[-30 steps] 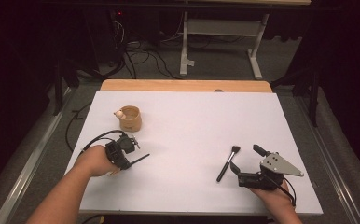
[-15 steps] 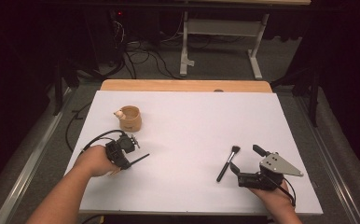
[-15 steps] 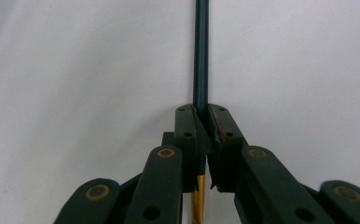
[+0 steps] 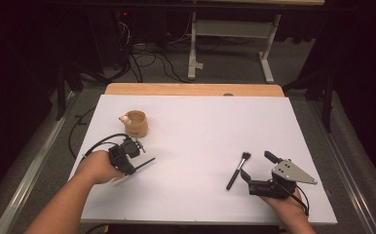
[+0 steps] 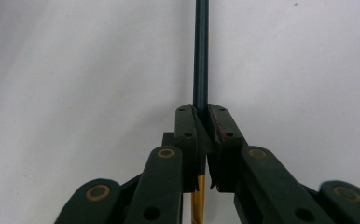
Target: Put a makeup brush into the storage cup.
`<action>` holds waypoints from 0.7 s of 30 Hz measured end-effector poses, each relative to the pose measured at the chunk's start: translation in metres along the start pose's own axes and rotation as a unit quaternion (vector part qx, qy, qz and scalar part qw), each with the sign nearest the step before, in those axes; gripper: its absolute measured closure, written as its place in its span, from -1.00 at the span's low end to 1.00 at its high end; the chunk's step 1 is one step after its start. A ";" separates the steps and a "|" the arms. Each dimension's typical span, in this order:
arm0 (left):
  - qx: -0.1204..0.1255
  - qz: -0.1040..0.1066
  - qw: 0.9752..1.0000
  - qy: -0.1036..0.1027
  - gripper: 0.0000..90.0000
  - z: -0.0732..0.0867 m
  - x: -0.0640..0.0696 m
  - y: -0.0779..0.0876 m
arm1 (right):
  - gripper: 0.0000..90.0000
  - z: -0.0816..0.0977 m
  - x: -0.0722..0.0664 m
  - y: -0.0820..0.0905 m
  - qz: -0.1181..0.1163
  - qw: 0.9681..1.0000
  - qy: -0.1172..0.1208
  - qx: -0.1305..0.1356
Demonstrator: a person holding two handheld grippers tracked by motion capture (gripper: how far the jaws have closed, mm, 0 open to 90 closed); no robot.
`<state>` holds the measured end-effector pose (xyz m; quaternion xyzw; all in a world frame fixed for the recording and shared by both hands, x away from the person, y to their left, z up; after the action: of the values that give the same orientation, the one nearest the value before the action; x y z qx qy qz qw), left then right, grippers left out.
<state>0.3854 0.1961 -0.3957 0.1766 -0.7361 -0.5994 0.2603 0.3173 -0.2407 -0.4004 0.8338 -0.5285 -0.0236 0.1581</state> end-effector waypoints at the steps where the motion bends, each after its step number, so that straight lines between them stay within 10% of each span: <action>1: -0.001 -0.001 1.000 -0.003 0.84 -0.001 0.002 0.001 | -0.96 0.000 0.000 0.000 0.000 1.000 0.000 0.000; 21: -0.022 -0.001 0.997 -0.075 0.84 -0.044 0.048 0.008 | -0.96 0.000 0.000 0.001 -0.001 1.000 -0.005 0.000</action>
<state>0.3731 0.1357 -0.3728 0.1261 -0.7397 -0.6278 0.2072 0.3164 -0.2411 -0.4001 0.8342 -0.5285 -0.0278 0.1550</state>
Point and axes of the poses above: each handheld gripper's, and its own axes: y roughly backward along the jaws, z roughly out of its underside, x roughly to its right, the point moved 1 cm from there along -y, roughly forward along the jaws, and after that the axes turned 10 degrees about z, right-handed, at the moved point
